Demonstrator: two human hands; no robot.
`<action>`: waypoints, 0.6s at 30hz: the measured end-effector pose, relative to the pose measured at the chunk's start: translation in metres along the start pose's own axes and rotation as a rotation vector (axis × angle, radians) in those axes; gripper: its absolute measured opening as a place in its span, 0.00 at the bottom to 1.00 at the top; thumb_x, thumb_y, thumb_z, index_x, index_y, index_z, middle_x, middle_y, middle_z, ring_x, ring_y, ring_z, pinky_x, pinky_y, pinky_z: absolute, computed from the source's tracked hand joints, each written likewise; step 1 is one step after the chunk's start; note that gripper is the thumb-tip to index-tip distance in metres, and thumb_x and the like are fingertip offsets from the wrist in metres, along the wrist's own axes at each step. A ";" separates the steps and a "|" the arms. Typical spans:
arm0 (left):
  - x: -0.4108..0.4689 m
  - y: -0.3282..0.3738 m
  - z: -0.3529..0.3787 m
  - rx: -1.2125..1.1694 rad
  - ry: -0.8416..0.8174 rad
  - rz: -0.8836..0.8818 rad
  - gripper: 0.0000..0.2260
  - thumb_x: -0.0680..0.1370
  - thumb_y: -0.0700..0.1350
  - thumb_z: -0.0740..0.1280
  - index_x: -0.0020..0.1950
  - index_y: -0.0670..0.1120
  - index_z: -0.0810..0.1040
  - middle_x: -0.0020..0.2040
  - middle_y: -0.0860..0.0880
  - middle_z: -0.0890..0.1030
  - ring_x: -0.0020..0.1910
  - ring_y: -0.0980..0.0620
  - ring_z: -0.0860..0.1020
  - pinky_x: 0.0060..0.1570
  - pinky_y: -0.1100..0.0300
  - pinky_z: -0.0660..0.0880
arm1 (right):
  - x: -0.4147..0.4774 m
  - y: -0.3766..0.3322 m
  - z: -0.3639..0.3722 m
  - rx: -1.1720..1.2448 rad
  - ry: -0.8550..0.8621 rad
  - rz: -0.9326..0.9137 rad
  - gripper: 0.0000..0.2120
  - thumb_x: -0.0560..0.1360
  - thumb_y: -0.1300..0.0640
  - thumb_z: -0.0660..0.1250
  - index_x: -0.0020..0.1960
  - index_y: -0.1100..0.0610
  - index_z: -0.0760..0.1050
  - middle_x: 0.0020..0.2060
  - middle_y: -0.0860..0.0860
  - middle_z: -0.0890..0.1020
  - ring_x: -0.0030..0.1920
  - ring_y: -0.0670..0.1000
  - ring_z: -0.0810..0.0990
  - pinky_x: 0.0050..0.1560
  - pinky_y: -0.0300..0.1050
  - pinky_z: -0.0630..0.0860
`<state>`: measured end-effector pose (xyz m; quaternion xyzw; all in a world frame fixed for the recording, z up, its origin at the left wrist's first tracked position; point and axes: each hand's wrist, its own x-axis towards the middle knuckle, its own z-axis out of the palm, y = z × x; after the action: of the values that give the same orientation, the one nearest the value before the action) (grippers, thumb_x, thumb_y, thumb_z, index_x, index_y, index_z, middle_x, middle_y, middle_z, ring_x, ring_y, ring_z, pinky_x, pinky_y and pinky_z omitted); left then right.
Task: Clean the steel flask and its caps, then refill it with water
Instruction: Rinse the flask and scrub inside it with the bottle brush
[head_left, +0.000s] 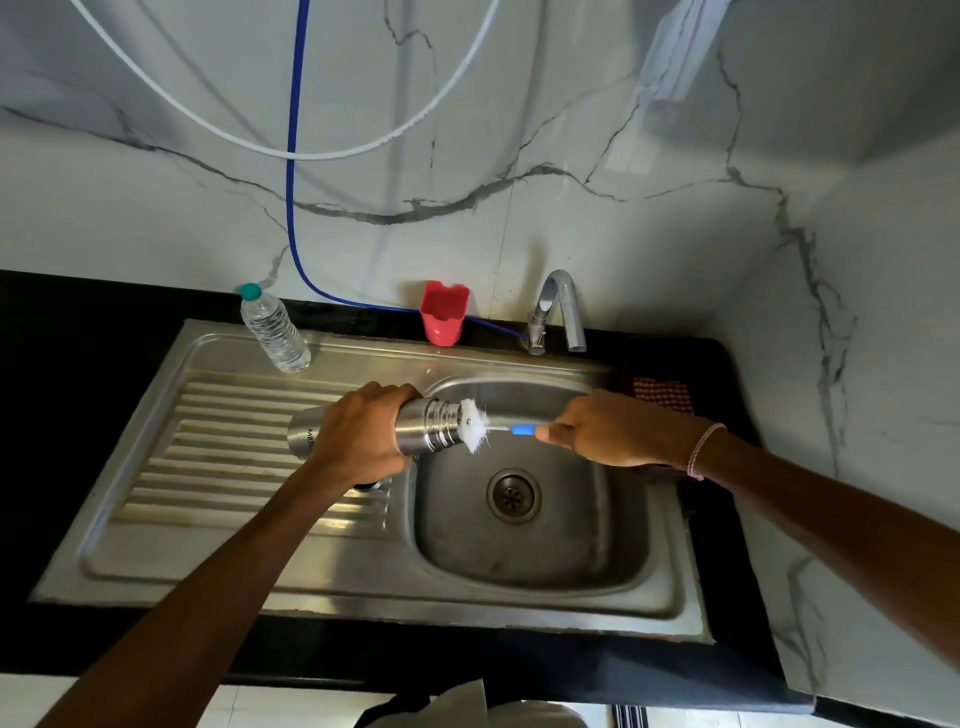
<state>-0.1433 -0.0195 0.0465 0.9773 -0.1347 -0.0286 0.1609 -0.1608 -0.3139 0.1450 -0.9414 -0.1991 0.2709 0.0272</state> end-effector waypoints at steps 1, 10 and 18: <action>0.000 -0.001 0.001 -0.008 0.000 -0.009 0.30 0.58 0.49 0.79 0.59 0.56 0.77 0.45 0.50 0.79 0.43 0.45 0.80 0.42 0.53 0.78 | -0.003 0.000 0.004 -0.167 0.122 -0.013 0.21 0.85 0.44 0.52 0.42 0.54 0.74 0.32 0.51 0.73 0.31 0.49 0.71 0.33 0.43 0.66; 0.008 -0.017 -0.003 -0.075 0.051 -0.027 0.32 0.56 0.48 0.83 0.58 0.55 0.78 0.44 0.52 0.80 0.45 0.46 0.79 0.44 0.52 0.78 | -0.007 -0.008 0.014 -0.479 0.501 -0.201 0.12 0.78 0.59 0.56 0.54 0.55 0.77 0.34 0.52 0.80 0.28 0.53 0.75 0.28 0.41 0.61; 0.014 -0.027 -0.010 -0.042 0.011 0.006 0.31 0.58 0.49 0.81 0.60 0.56 0.77 0.47 0.50 0.79 0.45 0.47 0.79 0.46 0.52 0.77 | -0.009 0.012 -0.002 -0.248 0.293 -0.050 0.12 0.84 0.47 0.59 0.49 0.52 0.78 0.35 0.49 0.78 0.33 0.50 0.76 0.35 0.45 0.69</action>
<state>-0.1221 0.0041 0.0477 0.9734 -0.1362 -0.0258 0.1822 -0.1620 -0.3278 0.1494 -0.9617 -0.2480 0.1038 -0.0536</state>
